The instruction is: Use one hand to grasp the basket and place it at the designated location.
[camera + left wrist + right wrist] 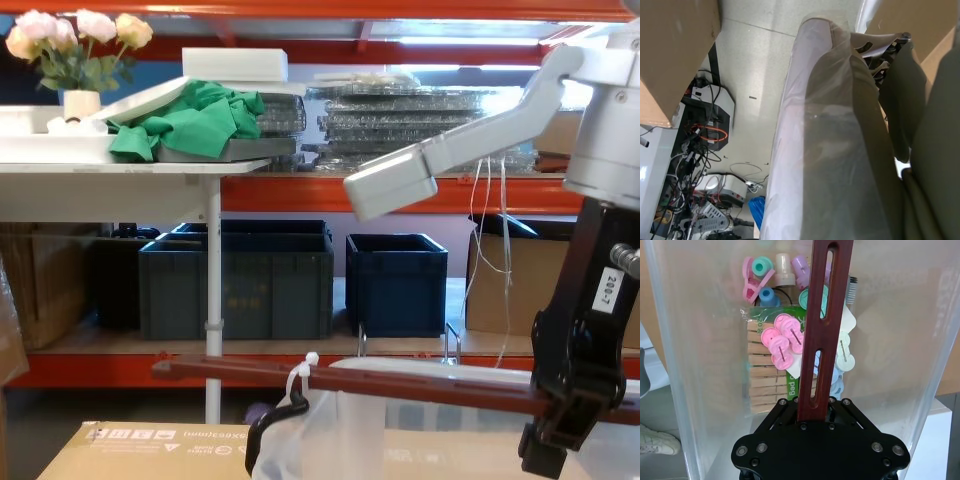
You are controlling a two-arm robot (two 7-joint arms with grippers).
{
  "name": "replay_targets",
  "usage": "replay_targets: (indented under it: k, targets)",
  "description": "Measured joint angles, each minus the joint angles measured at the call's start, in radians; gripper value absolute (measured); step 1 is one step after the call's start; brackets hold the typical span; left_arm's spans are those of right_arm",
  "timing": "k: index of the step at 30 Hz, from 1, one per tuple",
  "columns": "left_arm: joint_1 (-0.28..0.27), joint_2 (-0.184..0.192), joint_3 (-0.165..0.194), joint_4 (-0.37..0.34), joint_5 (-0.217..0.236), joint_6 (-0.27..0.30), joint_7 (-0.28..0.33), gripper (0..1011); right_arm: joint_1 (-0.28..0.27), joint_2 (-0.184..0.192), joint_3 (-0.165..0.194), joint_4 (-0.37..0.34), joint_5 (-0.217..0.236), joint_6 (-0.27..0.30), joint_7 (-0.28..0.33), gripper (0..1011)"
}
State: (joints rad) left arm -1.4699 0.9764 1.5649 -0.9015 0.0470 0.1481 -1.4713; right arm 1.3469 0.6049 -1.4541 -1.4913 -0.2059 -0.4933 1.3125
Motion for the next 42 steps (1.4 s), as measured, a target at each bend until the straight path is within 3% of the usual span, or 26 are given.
replay_targets:
  k: [16, 42]
  targets:
    - [0.0, 0.0, 0.0, 0.0, 0.0, 0.0, 0.0, 0, 0.016, 0.041, 0.032, -0.043, 0.032, 0.015, 0.022, 111]
    - [0.0, 0.0, 0.0, 0.0, 0.0, 0.0, 0.0, 0, 0.02, 0.1, 0.079, -0.033, 0.047, 0.153, 0.076, 111]
